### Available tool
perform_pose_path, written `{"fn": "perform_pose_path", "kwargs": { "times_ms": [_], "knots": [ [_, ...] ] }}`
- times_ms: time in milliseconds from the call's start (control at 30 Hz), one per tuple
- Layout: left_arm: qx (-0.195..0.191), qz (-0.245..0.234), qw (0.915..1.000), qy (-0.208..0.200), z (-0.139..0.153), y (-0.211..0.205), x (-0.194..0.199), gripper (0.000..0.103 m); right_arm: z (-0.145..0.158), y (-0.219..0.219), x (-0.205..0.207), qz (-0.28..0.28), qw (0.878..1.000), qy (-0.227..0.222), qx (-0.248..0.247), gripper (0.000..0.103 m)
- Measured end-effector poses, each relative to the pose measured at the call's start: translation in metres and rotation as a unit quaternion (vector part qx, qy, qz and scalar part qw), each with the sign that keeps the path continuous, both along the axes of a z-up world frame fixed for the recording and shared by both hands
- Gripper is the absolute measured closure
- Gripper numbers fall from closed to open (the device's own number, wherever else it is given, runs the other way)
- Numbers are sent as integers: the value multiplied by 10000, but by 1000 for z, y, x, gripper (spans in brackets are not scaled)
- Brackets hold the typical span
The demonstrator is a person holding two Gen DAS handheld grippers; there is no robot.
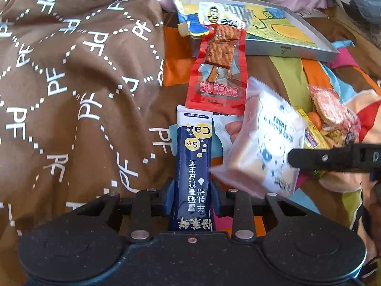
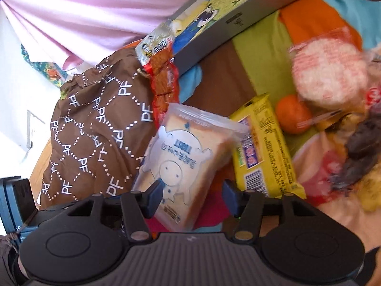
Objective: Organize snacks
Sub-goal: 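Grasp the blue milk stick with the left tool while the right tool grasps the toast bag, then lift the blue stick with the left tool while the right tool carries the toast bag toward the tray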
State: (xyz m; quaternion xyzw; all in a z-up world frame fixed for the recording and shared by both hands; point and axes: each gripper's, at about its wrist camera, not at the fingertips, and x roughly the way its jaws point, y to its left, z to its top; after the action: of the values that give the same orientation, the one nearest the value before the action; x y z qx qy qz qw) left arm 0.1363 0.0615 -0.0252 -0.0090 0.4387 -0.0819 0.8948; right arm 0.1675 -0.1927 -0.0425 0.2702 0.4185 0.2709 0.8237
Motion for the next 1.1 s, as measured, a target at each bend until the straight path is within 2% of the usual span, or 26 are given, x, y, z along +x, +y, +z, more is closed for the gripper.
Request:
{"fn": "perform_pose_path", "kwargs": {
  "times_ms": [267, 400, 533, 700, 800, 900, 1000, 1100],
  "knots": [
    [-328, 334, 9987, 209, 2, 7, -6, 70, -21, 15, 8, -139, 9980, 206, 573, 44],
    [-418, 406, 9979, 266, 3, 12, -11, 71, -21, 10, 4, -234, 9966, 274, 736, 58],
    [-513, 483, 9970, 321, 2, 17, -16, 71, -9, 7, -8, -215, 9980, 13, 602, 66],
    [-537, 508, 9967, 350, 1, 20, -21, 71, 9, 12, -15, 13, 9977, -465, 498, 66],
    [-532, 498, 9967, 367, 0, 22, -22, 71, 18, 17, -14, 127, 9962, -637, 589, 59],
    [-497, 433, 9972, 356, 0, 23, -23, 71, 20, 27, -6, 207, 9961, -593, 624, 51],
    [-505, 389, 9973, 361, 0, 23, -22, 70, 13, 37, 5, 198, 9964, -364, 744, 51],
    [-511, 374, 9972, 409, -2, 24, -20, 70, 9, 44, 14, 11, 9980, -226, 593, 53]
  ]
}}
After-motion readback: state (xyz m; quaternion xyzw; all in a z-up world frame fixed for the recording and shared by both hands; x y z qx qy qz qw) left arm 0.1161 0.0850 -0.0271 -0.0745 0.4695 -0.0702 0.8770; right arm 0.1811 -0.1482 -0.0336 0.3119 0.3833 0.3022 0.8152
